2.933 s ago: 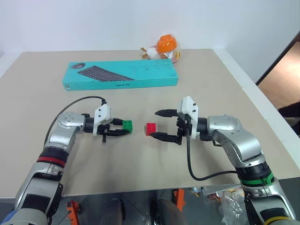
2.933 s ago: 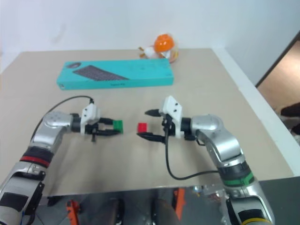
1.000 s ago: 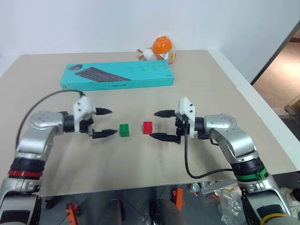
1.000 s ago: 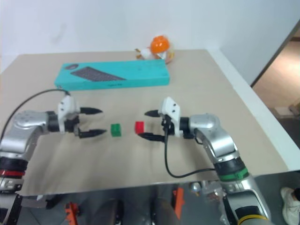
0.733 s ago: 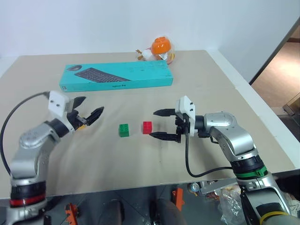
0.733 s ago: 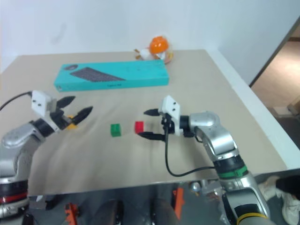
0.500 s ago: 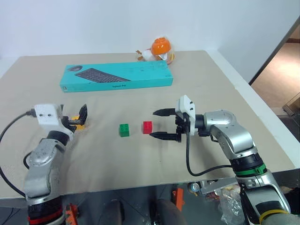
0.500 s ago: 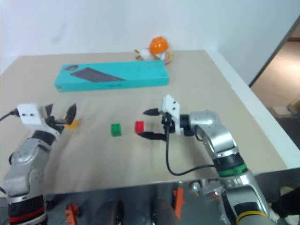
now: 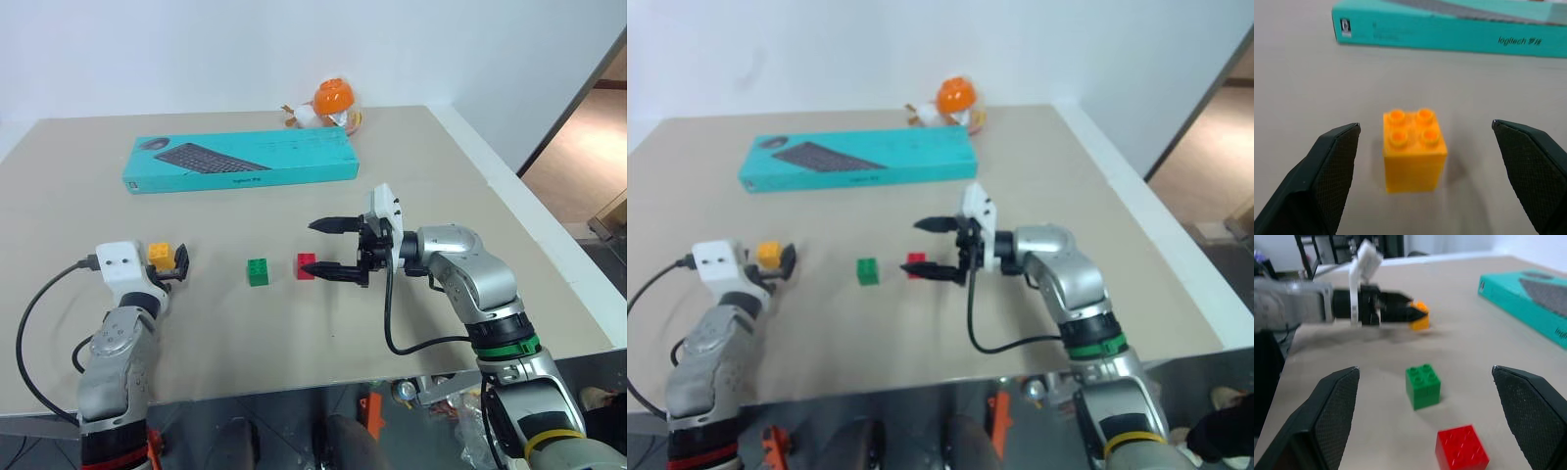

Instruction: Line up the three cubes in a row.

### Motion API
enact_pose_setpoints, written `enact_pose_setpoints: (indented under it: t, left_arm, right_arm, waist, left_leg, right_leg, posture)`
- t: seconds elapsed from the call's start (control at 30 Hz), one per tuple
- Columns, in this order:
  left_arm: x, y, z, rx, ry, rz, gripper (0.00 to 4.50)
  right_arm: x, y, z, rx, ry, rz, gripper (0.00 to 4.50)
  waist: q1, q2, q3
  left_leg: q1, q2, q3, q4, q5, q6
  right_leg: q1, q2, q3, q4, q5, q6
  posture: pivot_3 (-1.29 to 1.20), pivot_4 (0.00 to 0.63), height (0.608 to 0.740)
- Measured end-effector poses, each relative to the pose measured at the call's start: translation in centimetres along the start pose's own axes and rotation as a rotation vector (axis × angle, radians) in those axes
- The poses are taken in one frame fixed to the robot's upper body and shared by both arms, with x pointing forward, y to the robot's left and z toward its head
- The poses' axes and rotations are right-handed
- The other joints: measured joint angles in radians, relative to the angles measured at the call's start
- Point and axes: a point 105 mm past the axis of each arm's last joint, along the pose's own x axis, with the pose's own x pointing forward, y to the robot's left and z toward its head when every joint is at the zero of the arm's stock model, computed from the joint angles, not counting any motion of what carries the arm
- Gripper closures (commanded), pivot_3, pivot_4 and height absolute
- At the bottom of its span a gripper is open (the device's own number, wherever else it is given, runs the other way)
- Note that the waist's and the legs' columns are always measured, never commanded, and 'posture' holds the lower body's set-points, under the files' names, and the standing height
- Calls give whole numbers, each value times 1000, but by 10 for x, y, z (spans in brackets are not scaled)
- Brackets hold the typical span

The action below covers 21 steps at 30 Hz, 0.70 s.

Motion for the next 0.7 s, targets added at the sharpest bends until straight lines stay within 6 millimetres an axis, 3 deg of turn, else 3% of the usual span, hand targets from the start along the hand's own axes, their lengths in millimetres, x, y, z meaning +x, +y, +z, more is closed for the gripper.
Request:
enact_pose_setpoints:
  t: [0.2,0.37,0.5,0.53,0.7]
  left_arm:
    - [6,3,-3,7,18,0,49]
    - [8,3,-9,-13,39,-7,1500]
    - [8,5,-10,-12,39,6,2962]
    - [8,5,-9,-12,35,9,3171]
    - [6,9,-9,10,35,11,3186]
  right_arm:
    - [-1,0,-1,-22,1,-7,0]
    - [-2,-1,-2,-28,6,-12,0]
    - [-3,-1,-3,-31,11,-15,0]
    - [-3,-1,-3,-31,11,-15,0]
    - [-4,-2,-4,-38,23,-20,0]
  waist:
    - [0,0,0]
    - [0,0,0]
    - [0,0,0]
    - [0,0,0]
    - [0,0,0]
  left_leg:
    - [0,0,0,0,0,0]
    - [0,0,0,0,0,0]
    - [0,0,0,0,0,0]
    - [0,0,0,0,0,0]
    - [0,0,1,-1,0,0]
  right_leg:
    - [0,0,0,0,0,0]
    - [0,0,0,0,0,0]
    - [0,0,0,0,0,0]
    - [0,0,0,0,0,0]
    - [-1,0,1,0,0,0]
  posture:
    - [0,150,740]
    - [0,150,740]
    - [0,150,740]
    - [0,150,740]
    - [0,150,740]
